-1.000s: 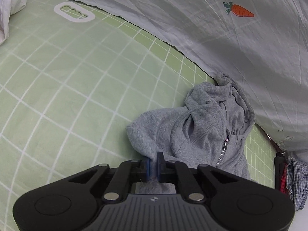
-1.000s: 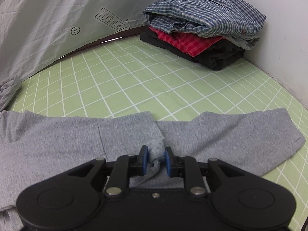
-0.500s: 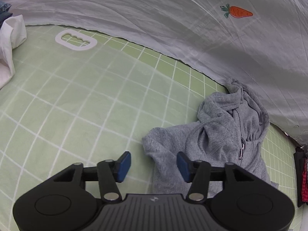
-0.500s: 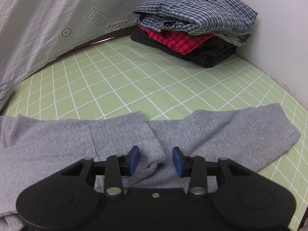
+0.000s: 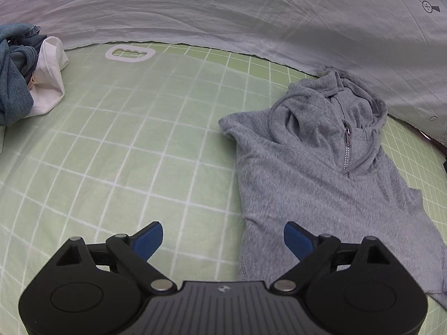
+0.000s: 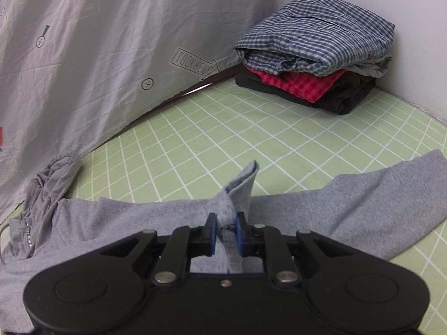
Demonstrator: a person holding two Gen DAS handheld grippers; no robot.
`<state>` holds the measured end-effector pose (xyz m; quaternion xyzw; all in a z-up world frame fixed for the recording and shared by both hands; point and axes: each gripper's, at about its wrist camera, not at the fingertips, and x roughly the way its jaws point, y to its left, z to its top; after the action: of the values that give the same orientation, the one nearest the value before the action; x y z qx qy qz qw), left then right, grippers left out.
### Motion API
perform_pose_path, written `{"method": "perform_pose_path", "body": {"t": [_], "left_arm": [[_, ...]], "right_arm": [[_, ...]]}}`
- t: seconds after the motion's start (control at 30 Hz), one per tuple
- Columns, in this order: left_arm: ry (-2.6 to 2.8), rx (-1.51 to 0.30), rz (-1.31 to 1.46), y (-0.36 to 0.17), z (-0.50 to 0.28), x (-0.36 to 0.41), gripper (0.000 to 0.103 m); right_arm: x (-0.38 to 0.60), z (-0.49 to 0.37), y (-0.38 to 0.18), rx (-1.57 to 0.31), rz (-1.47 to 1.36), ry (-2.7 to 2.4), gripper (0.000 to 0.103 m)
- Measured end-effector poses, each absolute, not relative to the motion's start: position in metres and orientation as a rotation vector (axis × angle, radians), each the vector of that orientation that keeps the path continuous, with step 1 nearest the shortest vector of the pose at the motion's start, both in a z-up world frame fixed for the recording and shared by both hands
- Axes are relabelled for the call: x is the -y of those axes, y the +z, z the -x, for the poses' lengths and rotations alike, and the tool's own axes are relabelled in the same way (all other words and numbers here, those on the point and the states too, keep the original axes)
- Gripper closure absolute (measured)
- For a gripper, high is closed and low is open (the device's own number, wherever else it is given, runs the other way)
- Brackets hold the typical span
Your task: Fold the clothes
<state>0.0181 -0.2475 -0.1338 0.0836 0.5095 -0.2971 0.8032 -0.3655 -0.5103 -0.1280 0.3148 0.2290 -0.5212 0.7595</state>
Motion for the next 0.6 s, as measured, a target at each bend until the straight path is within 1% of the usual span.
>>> {"method": "perform_pose_path", "body": {"t": [0.33,0.37,0.4,0.43,0.47,0.53,0.6], "left_arm": [[-0.65,-1.02,-0.175,-0.12,-0.007,0.235,0.009],[-0.647,-1.012,-0.174,-0.118,-0.007,0.233,0.009],[-0.645,-1.008,-0.173,-0.118,-0.008,0.232,0.009],[-0.643,-1.006,-0.174,-0.117,-0.008,0.231,0.009],[-0.642,-1.003,-0.174,-0.117,-0.008,0.23,0.009],[-0.638,-0.997,-0.178,-0.116,-0.007,0.228,0.009],[-0.64,-0.993,-0.181,-0.116,-0.005,0.229,0.009]], "right_arm": [[0.459,0.232,-0.099,-0.564,-0.564,-0.651,0.088],[0.451,0.219,-0.098,-0.585,-0.537,-0.611,0.088],[0.445,0.207,-0.099,-0.609,-0.51,-0.588,0.085],[0.44,0.198,-0.101,-0.631,-0.491,-0.58,0.071],[0.437,0.196,-0.103,-0.646,-0.482,-0.589,0.061],[0.432,0.196,-0.106,-0.668,-0.472,-0.623,0.02],[0.433,0.205,-0.107,-0.657,-0.468,-0.661,0.004]]}}
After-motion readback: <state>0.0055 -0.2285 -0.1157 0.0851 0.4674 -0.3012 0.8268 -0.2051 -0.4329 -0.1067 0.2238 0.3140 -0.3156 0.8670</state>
